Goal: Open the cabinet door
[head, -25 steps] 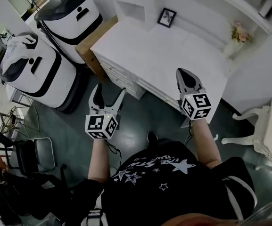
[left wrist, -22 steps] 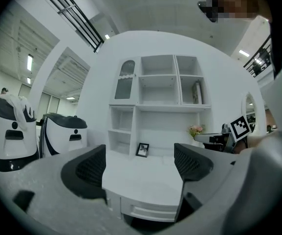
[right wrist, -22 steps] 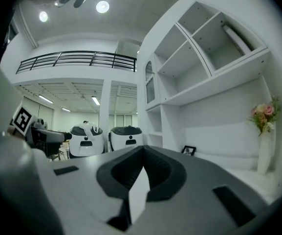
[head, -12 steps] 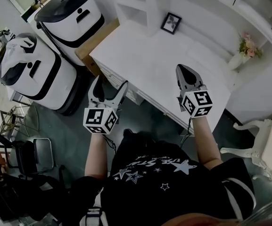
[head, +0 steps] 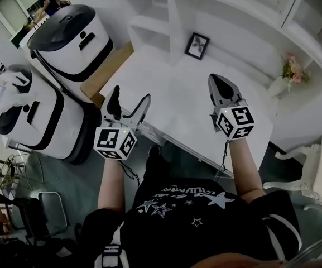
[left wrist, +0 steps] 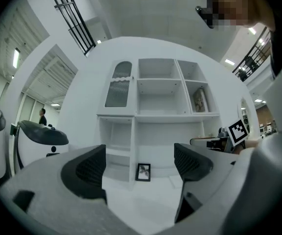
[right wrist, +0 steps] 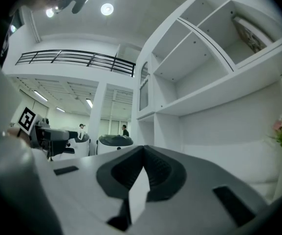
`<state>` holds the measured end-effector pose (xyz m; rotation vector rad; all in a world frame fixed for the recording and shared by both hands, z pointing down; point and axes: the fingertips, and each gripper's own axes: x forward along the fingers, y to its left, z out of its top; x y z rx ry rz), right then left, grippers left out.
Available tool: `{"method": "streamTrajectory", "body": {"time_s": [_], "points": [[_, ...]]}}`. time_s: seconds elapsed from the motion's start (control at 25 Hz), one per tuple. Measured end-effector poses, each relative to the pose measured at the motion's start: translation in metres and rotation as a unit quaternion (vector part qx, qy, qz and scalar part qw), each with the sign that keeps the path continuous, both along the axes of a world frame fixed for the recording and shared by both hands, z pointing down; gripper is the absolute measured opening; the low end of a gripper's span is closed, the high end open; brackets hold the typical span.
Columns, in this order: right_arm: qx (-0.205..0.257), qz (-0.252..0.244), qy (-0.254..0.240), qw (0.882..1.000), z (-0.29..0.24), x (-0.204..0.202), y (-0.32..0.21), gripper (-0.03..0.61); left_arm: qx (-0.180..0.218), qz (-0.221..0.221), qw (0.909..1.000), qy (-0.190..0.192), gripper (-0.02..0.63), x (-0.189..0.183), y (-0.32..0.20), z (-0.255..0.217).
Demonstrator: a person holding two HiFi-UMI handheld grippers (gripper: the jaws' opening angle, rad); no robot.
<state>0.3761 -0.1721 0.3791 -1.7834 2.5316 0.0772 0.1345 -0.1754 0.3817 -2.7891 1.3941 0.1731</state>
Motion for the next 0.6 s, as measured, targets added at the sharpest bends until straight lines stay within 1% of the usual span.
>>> {"method": "streamTrajectory", "body": {"time_s": [0.12, 0.32, 0.44, 0.6], "points": [[0.015, 0.014, 0.001, 1.0, -0.023, -0.008, -0.032, 0.006, 0.022, 0.026, 0.9994, 0.001, 0.437, -0.002, -0.044, -0.025], [0.032, 0.039, 0.022, 0.999, -0.061, -0.018, -0.086, 0.006, 0.05, 0.068, 0.9964, -0.003, 0.437, 0.001, -0.115, -0.062], [0.046, 0.05, 0.024, 0.997, -0.088, -0.019, -0.109, 0.006, 0.067, 0.095, 0.9932, -0.001, 0.439, 0.007, -0.148, -0.087], [0.074, 0.066, 0.033, 0.995, -0.138, -0.026, -0.135, 0.006, 0.105, 0.125, 0.9866, 0.007, 0.437, 0.012, -0.186, -0.133]]}}
